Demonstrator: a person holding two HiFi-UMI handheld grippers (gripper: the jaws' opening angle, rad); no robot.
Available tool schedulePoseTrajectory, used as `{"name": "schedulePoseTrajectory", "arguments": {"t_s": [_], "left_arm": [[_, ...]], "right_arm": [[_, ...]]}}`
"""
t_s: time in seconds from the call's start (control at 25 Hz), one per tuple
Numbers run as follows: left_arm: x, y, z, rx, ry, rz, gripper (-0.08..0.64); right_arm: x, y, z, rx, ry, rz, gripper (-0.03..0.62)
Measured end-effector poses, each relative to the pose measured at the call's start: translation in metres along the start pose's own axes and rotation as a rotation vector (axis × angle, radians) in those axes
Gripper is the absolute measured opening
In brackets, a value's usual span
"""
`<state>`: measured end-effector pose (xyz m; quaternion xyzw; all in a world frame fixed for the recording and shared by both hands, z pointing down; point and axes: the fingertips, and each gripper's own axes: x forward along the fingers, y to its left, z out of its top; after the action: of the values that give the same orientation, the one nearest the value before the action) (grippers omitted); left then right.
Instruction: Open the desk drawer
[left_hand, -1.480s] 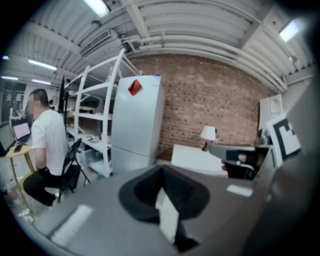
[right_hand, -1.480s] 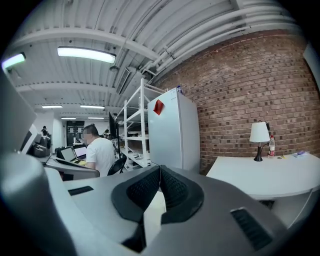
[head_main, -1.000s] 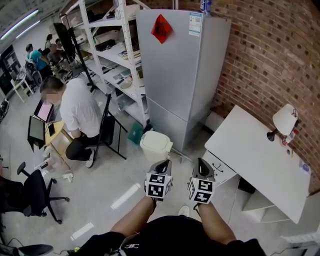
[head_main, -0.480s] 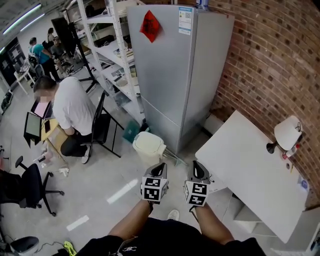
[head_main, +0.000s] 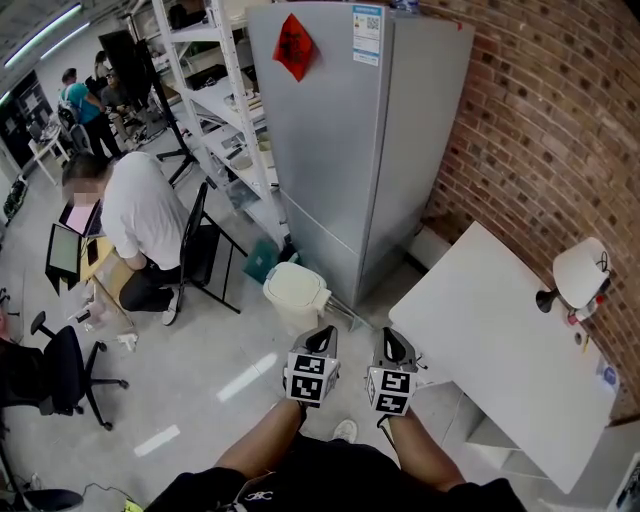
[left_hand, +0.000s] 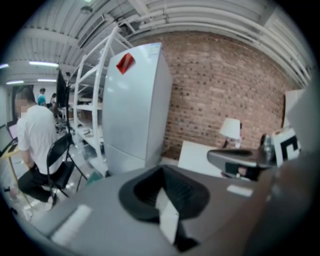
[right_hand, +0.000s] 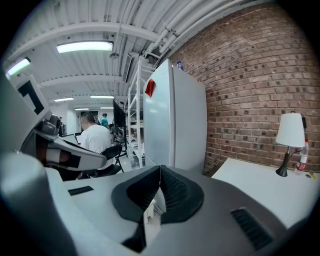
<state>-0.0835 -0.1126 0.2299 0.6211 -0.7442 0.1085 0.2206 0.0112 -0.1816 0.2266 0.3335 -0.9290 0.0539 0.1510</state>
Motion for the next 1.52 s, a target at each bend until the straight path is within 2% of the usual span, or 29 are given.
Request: {"name": "schedulePoseTrajectory", "arguments": {"t_s": [0.28,0.6,0.84,1.2,1.36,1.52], "left_arm": [[0.004,0.017,-0.011,-0.007,0.022,-0.036,-0.003],[0.024,0.054,-0.039,-0.018,0.056,-0.099,-0.003],[0.048,0.053,-0.080,0.017,0.134,-0.218,-0.003],[0.089,0.042,-0.136,0.092,0.202,-0.340,-0.003],[0.109,0.029,-0.166,0.117,0.215,-0.373,-0.003],[0.141,0.013,-0.200,0.138,0.196,-0.393,-0.003]], "right_arm": [[0.013,0.009,-0.015,-0.009,0.029,-0.054,0.000],[0.036,0.039,-0.053,0.002,0.087,-0.113,0.000],[0.032,0.036,-0.104,0.045,0.172,-0.241,0.000],[0.025,0.013,-0.191,0.113,0.254,-0.403,0.000],[0.025,-0.004,-0.233,0.128,0.275,-0.445,0.000],[0.040,-0.021,-0.281,0.110,0.275,-0.446,0.000]]}}
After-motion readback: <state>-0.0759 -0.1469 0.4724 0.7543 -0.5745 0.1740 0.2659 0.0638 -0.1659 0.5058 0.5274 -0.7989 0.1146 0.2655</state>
